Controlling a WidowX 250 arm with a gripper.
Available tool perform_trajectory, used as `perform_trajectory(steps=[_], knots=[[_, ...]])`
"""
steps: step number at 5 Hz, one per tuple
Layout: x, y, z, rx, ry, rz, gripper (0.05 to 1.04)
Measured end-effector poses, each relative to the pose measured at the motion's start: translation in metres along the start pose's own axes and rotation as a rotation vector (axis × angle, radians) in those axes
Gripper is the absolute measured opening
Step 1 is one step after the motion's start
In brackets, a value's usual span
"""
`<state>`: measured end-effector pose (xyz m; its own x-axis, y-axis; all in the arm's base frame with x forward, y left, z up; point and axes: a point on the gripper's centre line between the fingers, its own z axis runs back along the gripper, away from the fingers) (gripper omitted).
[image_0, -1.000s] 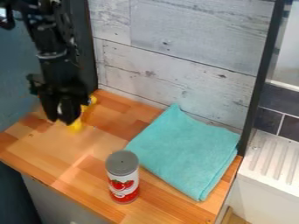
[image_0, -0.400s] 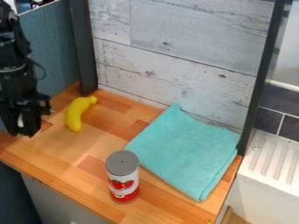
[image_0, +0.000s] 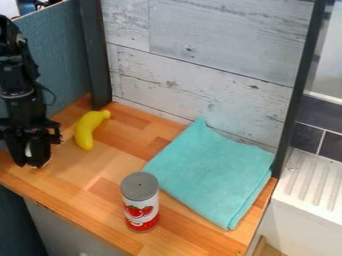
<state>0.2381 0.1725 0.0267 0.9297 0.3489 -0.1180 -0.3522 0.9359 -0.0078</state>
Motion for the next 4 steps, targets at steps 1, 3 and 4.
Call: perform_trajectory(steps=[1,3,4], knots=[[0.0024,0.0007,-0.0056,0.000,0.017,0.005,0.442],[0.0009,0.0008,-0.0042,-0.003,0.031,0.004,0.834],[-0.0008,-0.0032,-0.0033,-0.037,0.026,0.016,1.011]])
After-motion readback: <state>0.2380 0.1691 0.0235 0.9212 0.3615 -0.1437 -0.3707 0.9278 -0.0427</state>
